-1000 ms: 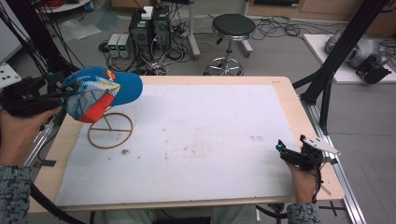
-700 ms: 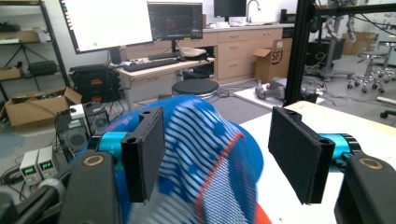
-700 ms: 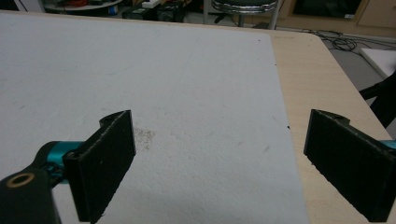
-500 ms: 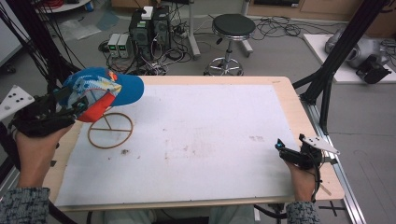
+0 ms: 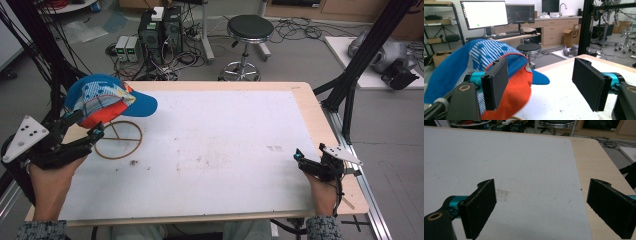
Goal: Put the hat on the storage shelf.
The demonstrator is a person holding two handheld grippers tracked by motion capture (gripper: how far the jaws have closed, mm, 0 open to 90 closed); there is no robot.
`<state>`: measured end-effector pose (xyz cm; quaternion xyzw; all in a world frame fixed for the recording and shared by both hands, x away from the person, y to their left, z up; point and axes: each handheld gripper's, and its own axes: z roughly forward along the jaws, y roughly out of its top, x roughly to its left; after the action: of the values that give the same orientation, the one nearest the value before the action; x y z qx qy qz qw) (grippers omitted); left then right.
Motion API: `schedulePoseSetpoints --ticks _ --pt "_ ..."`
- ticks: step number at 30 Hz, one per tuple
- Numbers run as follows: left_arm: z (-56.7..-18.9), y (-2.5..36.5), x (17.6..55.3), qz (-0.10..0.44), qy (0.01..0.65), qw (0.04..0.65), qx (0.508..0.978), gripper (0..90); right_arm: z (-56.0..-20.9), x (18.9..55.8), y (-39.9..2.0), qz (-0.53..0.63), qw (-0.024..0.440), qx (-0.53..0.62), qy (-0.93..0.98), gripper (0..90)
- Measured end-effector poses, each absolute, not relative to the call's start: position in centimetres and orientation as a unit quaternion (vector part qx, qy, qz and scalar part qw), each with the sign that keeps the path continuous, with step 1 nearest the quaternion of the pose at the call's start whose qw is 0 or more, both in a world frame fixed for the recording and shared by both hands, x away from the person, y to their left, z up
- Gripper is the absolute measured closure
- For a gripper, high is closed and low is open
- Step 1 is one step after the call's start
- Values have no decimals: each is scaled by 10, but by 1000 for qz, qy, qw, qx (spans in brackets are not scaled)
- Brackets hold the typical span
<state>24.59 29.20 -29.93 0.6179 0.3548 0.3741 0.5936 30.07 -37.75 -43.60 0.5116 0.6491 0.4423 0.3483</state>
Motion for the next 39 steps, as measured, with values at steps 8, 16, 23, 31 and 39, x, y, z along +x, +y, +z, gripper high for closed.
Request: schedulePoseSetpoints --ticks 8,16,23,31,39 --pt "-328 279 233 378 360 592 614 276 -436 300 -377 443 346 513 649 80" --pt "-357 261 220 377 358 587 620 269 -436 300 -376 441 348 511 651 80" --pt "-376 254 220 369 359 586 625 269 -435 299 -375 443 347 511 650 80" --pt "-394 251 223 368 364 574 635 257 -435 299 -373 441 349 508 653 80" --pt "-404 250 225 364 361 571 641 246 -435 299 -372 441 347 506 655 80"
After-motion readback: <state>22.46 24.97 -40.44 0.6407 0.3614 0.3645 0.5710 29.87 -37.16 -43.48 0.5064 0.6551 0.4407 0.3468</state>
